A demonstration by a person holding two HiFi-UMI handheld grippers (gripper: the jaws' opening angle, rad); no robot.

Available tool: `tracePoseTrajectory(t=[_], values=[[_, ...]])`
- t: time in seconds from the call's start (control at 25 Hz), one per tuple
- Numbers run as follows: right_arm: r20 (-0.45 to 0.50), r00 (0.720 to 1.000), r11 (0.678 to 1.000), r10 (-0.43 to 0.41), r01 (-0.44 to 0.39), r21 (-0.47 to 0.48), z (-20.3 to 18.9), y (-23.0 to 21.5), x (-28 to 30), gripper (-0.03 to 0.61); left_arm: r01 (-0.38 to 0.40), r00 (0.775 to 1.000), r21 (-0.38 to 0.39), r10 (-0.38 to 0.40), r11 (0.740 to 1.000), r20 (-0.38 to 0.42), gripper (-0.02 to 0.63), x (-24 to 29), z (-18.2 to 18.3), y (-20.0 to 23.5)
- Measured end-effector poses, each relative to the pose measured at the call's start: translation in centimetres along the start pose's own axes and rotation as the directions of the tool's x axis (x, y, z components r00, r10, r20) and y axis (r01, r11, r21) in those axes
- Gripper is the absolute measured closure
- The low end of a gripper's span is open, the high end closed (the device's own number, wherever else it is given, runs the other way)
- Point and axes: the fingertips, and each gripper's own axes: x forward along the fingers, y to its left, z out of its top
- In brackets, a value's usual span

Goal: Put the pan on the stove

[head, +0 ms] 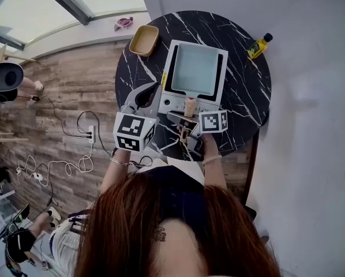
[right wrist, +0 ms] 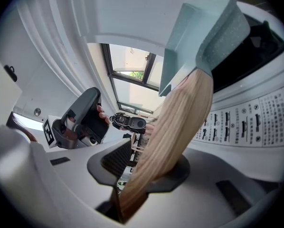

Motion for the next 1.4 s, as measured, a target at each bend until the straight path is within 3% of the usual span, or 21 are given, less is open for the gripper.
tracePoseTrajectory(t=[0.32, 1.4], values=[[0.039, 0.999, 1.000, -0.021, 0.021, 0.009, 0.3, -0.4, -0.6, 0.424, 0.005, 1.000, 0.006, -0.005, 1.000, 0.007, 0.601, -0.5, 0.1, -0.2], [0.171, 0.981, 0.995, -0.092, 0.085, 0.046, -0.4, -0.9, -4.4, 0.423, 0.041, 0.998, 0.035, -0.043, 0.999, 0.045, 0.601, -2.6, 0.8, -2.2]])
